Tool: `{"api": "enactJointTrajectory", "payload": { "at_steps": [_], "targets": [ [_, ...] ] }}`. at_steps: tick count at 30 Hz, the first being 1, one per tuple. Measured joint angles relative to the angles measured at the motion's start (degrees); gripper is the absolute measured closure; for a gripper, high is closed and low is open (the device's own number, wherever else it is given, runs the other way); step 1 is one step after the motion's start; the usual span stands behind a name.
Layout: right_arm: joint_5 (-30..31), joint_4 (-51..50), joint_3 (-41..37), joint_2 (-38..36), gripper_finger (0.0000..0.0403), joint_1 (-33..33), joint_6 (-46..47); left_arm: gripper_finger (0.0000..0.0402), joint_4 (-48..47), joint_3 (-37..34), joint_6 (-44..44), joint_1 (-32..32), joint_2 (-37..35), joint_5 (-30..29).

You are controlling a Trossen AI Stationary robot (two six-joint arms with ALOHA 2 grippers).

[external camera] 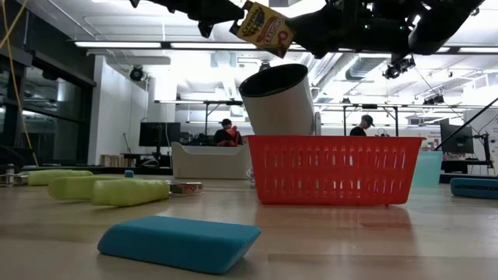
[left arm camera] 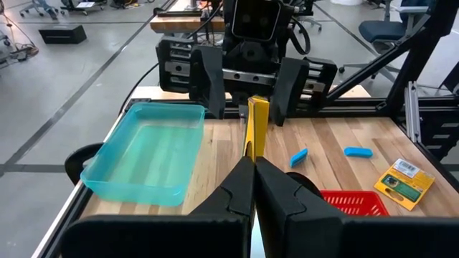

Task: Pick & Place School Supplies
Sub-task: Put the yellow crayon box into the green bin

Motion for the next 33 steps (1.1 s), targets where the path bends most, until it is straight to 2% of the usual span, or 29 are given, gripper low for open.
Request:
{"api": "enactJointTrajectory", "payload": {
  "at_steps": [19,33],
  "targets": [
    [0.2,-1.3,0.0,0.0,0.0372,0.0,-1.0,0.0401,0.0,0.0,-0.2,0.0,0.0,0.1],
    [0.0,-1.7,0.0,0.0,0.0376,0.0,-2.1,0.0401,0.0,0.0,0.0,0.0,0.0,0.1]
  ]
}}
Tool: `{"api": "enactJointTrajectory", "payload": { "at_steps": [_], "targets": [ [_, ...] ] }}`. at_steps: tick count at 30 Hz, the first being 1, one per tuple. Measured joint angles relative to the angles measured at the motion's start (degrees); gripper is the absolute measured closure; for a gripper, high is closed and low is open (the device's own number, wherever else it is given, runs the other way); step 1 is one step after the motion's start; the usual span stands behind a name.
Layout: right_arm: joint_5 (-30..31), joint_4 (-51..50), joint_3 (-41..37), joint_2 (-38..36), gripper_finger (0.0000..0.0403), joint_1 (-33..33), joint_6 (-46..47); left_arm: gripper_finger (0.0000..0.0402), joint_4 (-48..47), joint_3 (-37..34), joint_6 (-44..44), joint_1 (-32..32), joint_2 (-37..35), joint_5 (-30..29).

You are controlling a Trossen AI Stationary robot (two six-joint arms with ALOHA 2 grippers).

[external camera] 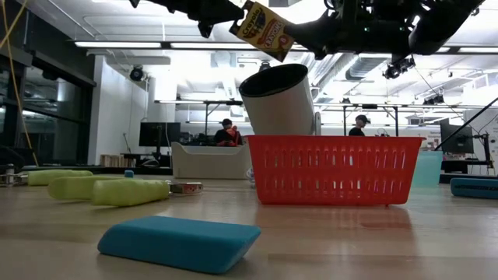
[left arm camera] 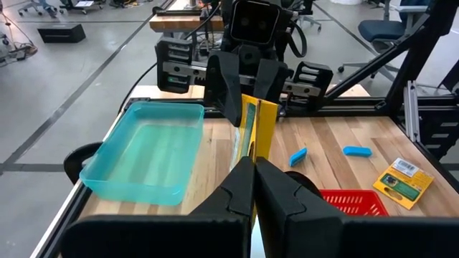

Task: Pick & Place School Supplies
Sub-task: Put the yellow crayon box into the green bin

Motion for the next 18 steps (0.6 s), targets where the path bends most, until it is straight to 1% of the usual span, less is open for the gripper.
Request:
{"api": "enactJointTrajectory", "payload": {
  "at_steps": [8,14,18],
  "targets": [
    [0.2,0.0,0.0,0.0,0.0376,0.0,0.0,0.0398,0.0,0.0,0.6,0.0,0.0,0.0],
    [0.3,-0.4,0.0,0.0,0.0376,0.0,0.0,0.0377,0.4,0.0,1.6,-1.1,0.0,-0.3],
    [0.4,-0.2,0.0,0.0,0.0376,0.0,0.1,0.0372,0.4,0.0,2.0,-2.0,0.0,-3.2]
  ]
}}
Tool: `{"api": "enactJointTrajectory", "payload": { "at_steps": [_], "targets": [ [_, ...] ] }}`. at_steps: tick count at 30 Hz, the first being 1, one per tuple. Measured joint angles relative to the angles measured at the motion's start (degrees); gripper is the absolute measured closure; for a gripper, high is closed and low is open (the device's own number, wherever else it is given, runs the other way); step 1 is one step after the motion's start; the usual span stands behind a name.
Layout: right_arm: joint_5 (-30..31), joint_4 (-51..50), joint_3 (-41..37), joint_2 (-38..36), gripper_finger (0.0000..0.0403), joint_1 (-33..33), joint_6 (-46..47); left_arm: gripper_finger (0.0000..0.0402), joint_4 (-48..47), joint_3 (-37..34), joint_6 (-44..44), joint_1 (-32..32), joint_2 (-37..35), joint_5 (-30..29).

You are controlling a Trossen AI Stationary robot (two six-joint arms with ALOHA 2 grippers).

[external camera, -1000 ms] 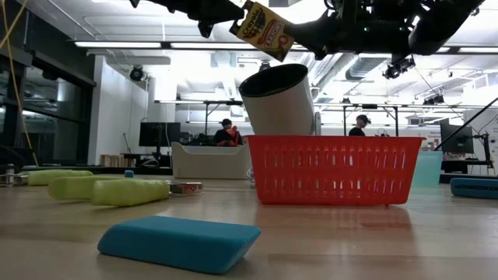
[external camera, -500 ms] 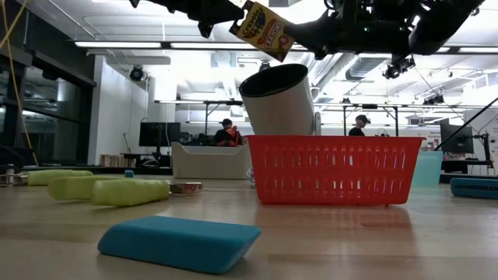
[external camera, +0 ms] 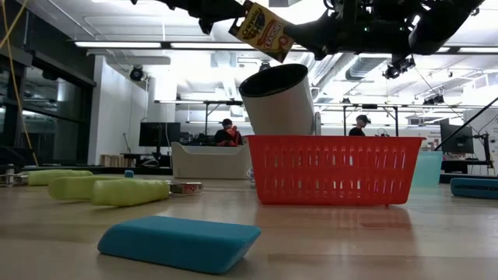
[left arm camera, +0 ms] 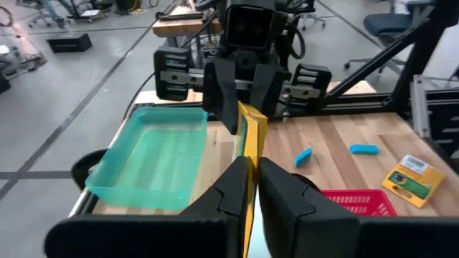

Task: Pick & Place School Supplies
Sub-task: Put the yellow crayon box into the green bin

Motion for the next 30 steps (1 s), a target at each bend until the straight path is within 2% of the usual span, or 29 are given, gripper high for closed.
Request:
{"api": "enactJointTrajectory", "payload": {
  "at_steps": [11,15,23,30],
  "targets": [
    [1.1,-2.2,0.0,-0.8,0.0376,1.5,0.1,0.0371,0.2,0.0,0.0,-0.3,0.0,-0.3],
    [6.9,-8.1,0.0,-3.5,0.0376,3.0,-1.8,0.0371,0.2,0.0,0.0,-0.3,0.0,-0.3],
    [14.4,-15.9,0.0,-11.6,0.0376,5.5,-3.1,0.0371,0.2,0.0,-0.3,-0.3,0.0,-0.6],
    [31.8,-28.1,0.0,-17.3,0.0376,6.8,-0.7,0.0371,0.2,0.0,-0.4,-0.3,0.0,-1.8]
  ]
}}
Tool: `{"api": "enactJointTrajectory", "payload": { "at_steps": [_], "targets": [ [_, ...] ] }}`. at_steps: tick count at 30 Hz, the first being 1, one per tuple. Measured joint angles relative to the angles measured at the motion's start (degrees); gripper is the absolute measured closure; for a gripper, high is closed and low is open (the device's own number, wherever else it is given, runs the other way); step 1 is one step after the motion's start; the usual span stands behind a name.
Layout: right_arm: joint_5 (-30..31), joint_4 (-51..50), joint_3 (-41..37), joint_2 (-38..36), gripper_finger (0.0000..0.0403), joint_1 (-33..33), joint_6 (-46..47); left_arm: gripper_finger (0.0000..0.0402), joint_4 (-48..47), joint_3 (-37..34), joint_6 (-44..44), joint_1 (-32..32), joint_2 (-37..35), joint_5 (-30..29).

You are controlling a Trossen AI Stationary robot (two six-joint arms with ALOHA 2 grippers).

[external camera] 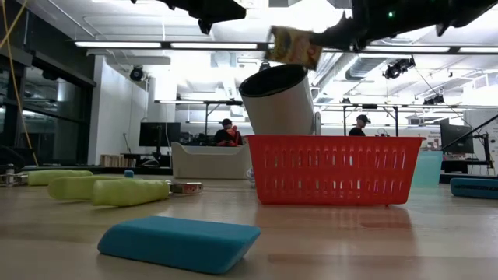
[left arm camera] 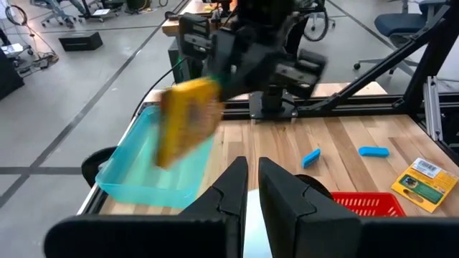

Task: Pick & Place School Supplies
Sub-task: Put the yellow crayon box into the green bin

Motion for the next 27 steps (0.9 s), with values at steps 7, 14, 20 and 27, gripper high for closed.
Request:
{"api": "enactJointTrajectory", "payload": {
  "at_steps": [7,14,20,27],
  "targets": [
    [6.0,-4.7,0.0,0.7,0.0376,-4.8,13.3,0.0371,0.0,0.0,-0.5,-0.1,0.0,0.0],
    [8.8,-6.1,-1.6,4.5,0.0376,-12.8,26.9,0.0371,0.0,0.0,-0.9,-0.2,0.0,0.0],
    [9.1,-9.9,-3.3,6.2,0.0376,-15.8,34.8,0.0371,0.0,0.0,-0.9,-0.3,0.0,0.1],
    [12.4,-13.2,-5.2,6.2,0.0376,-15.9,43.1,0.0371,0.0,0.0,-0.9,-0.3,0.0,0.1]
  ]
}}
